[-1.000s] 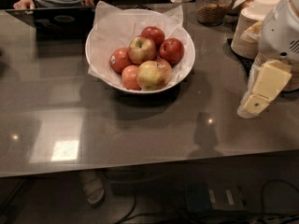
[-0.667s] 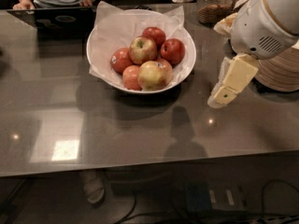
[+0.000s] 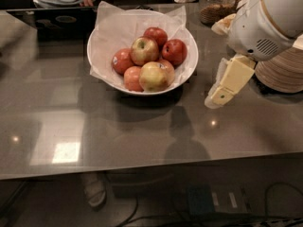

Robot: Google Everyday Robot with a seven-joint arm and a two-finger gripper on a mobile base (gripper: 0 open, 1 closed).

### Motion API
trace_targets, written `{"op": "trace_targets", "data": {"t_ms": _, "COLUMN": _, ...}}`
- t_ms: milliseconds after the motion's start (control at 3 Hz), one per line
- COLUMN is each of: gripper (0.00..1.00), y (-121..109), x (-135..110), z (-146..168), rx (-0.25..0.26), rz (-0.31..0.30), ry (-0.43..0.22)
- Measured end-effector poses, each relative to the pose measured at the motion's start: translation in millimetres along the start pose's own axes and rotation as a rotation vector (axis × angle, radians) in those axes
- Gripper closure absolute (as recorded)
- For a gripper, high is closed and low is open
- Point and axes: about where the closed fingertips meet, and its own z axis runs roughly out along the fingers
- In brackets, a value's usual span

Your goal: Pick apple from white bowl

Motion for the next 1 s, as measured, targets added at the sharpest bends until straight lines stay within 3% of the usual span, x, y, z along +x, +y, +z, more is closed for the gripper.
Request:
{"op": "trace_targets", "data": {"t_ms": 333, "gripper": 0.0, "y": -10.2, "x": -23.2, "z": 23.1, "rx": 0.002, "rz": -0.042, "ry": -0.101}}
{"op": "trace_targets", "data": {"t_ms": 667, "gripper": 0.06, "y": -21.3, "x": -44.3, "z": 42.4, "rx": -0.012, "rz": -0.09, "ry": -0.203}}
{"op": "trace_targets", "data": {"t_ms": 1000, "gripper": 0.1, "y": -22.7, "x": -62.2, "z": 58.7, "rx": -0.064, "rz": -0.115, "ry": -0.303}}
